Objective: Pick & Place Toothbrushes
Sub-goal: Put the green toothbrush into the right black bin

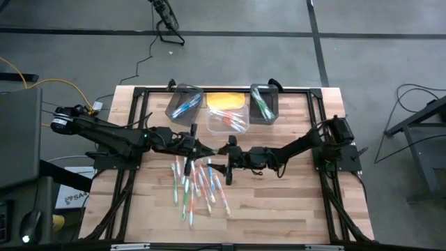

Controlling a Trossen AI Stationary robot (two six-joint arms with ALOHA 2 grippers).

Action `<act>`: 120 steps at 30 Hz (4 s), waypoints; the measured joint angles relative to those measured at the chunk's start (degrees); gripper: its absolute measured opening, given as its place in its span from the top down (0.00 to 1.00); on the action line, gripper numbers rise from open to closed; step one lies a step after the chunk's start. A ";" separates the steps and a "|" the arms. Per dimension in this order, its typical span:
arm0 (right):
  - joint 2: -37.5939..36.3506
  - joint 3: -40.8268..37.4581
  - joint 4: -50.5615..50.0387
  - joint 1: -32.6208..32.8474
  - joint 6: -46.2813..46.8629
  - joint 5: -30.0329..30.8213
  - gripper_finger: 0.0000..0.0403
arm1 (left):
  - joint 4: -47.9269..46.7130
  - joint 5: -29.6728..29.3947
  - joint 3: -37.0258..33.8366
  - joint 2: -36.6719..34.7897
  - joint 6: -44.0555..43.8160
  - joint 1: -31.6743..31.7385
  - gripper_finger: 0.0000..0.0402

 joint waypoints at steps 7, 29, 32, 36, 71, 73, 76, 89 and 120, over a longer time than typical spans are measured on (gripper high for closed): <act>-0.02 0.14 -0.10 -0.44 0.16 0.87 0.65 | 0.00 0.04 0.00 0.00 -0.26 0.00 0.99; -1.72 0.12 -8.15 -2.50 5.18 -0.48 0.97 | -1.72 -2.51 -0.02 -0.82 2.66 -0.02 0.56; -5.67 0.13 -19.06 -3.36 7.46 0.74 0.97 | -4.93 -3.02 0.00 -3.55 3.01 -0.04 0.48; -13.88 3.17 -41.00 -5.79 12.21 2.31 0.97 | -12.80 -5.68 -0.02 -8.14 1.53 -0.04 0.45; -4.20 38.06 -121.32 -50.85 -3.16 -18.34 0.97 | -25.43 -6.42 -0.02 -12.94 -1.10 -0.04 0.52; -2.21 38.08 -121.65 -52.02 -3.91 -18.42 0.97 | -26.00 -6.40 -0.02 -12.94 -1.84 -0.04 0.52; 0.32 38.10 -120.91 -53.24 -4.90 -18.44 0.97 | -26.44 -6.40 -0.02 -12.94 -1.97 -0.04 0.52; 5.66 38.15 -120.14 -56.57 -0.94 -21.42 0.97 | -26.62 -6.40 -0.02 -12.94 -2.12 -0.04 0.52; 8.43 38.11 -123.13 -58.18 1.70 -19.30 0.77 | -26.60 -6.29 -0.02 -12.94 -3.72 -0.04 0.52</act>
